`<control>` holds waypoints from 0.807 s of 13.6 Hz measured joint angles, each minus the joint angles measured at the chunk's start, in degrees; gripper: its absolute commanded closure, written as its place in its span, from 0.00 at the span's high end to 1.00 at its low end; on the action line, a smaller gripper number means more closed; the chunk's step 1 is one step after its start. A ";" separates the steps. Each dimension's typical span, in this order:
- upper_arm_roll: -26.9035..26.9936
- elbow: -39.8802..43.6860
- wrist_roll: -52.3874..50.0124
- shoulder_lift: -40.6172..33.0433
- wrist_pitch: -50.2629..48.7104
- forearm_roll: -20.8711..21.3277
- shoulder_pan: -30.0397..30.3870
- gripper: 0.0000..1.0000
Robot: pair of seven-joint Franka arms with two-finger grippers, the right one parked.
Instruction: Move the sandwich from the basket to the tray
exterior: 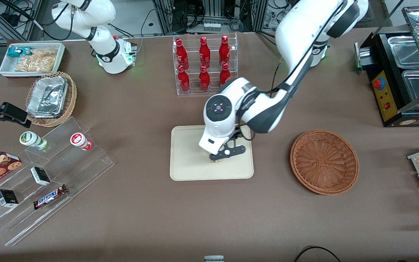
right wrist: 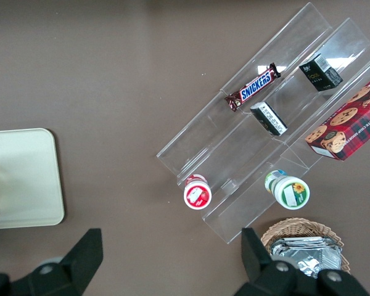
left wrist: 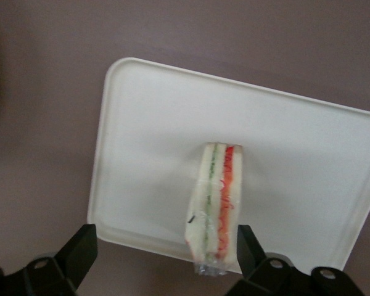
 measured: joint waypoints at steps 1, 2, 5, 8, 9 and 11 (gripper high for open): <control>0.10 -0.25 1.95 -1.98 -3.11 0.01 1.83 1.00; 0.06 -1.00 5.68 -3.97 -5.44 -0.10 4.16 1.00; 0.13 -5.26 16.35 -9.63 -11.04 -1.94 11.33 1.00; 0.13 -7.11 24.11 -13.32 -18.60 -2.67 17.79 1.00; 0.14 -7.31 26.07 -14.30 -20.58 -2.72 19.61 1.00; 0.14 -7.41 29.41 -16.51 -24.05 -2.76 23.46 1.00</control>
